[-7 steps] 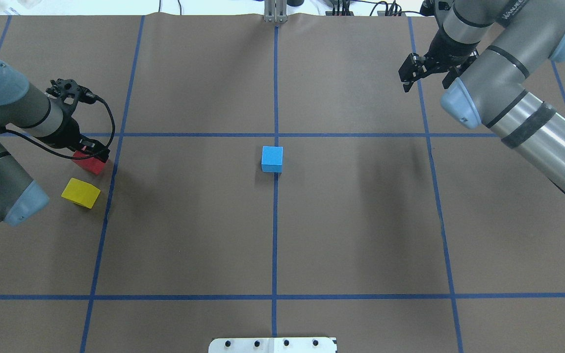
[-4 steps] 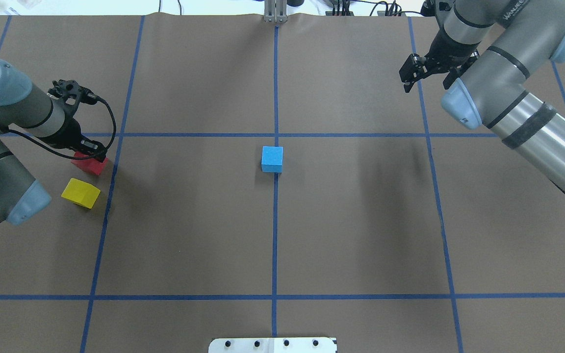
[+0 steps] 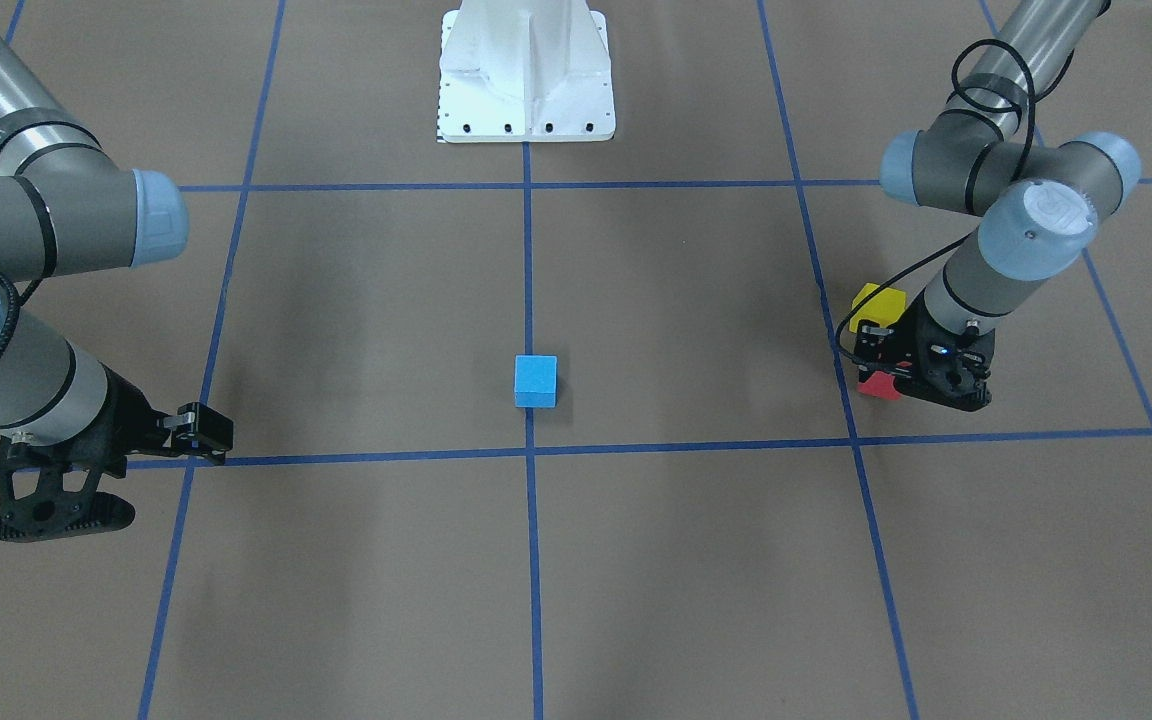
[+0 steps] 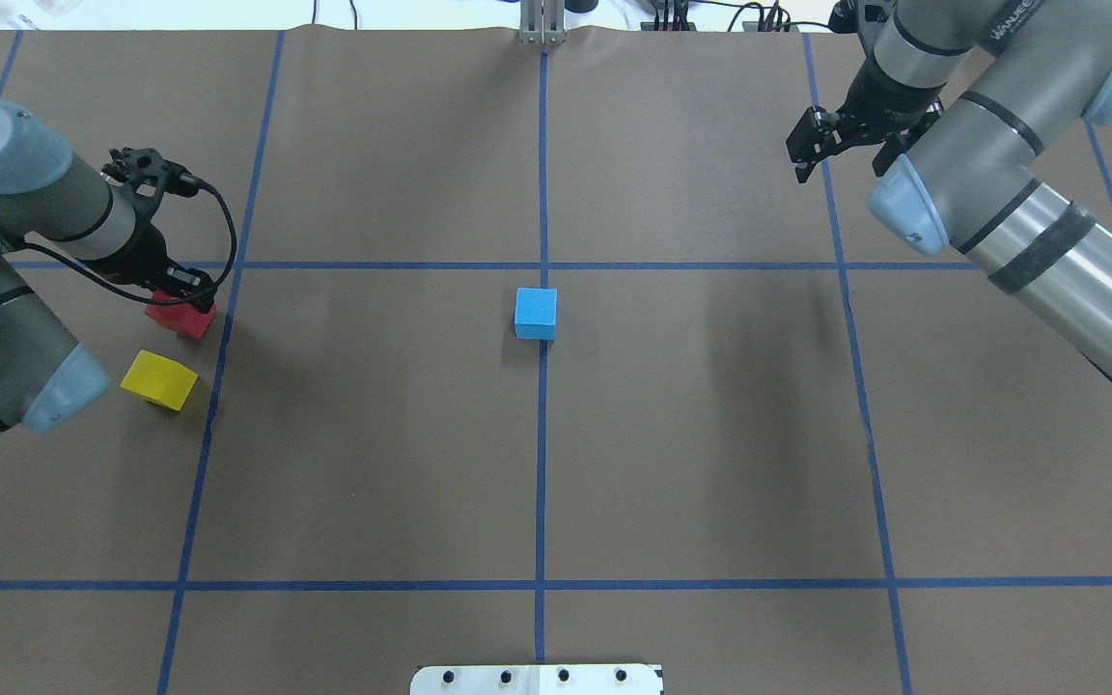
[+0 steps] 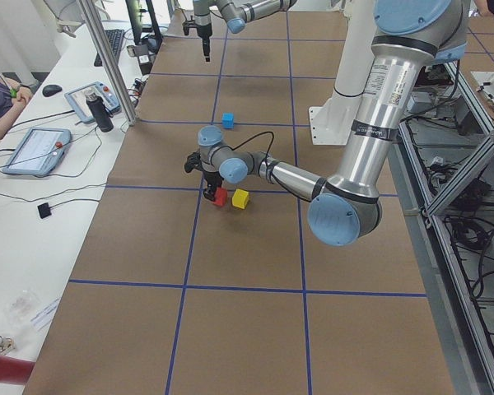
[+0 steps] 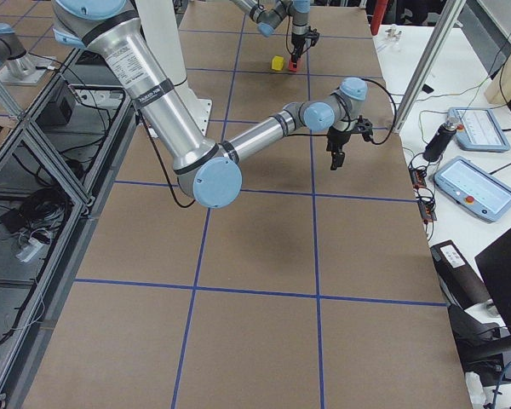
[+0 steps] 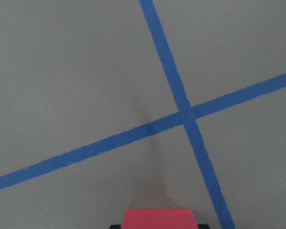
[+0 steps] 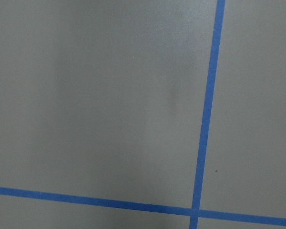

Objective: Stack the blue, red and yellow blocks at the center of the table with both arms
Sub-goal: 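Carry the red block with the left gripper onto the blue block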

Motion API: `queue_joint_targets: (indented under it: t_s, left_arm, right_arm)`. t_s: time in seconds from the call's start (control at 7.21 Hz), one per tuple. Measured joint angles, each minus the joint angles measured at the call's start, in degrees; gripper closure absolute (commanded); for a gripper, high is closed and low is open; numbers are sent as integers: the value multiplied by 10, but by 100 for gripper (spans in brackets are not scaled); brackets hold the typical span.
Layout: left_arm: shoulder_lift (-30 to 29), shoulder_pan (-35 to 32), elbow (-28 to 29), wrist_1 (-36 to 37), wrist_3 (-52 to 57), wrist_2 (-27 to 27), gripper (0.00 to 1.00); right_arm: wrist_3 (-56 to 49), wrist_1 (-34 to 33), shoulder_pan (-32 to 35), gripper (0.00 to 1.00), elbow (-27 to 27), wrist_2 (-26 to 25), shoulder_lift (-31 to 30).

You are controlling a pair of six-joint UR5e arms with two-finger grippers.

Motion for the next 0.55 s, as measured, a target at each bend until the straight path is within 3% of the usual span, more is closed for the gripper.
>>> queue_joint_targets:
  t_s: [0.28,0.55]
  left_arm:
    - [-72,-1,-28,119,-10,-11,100]
    - [-172,12,-19,177,-111,-44,100]
  right_arm:
    - [-4,-1,11,1,2,2,-2]
    - [-41,-4,40,1,11,6,-28]
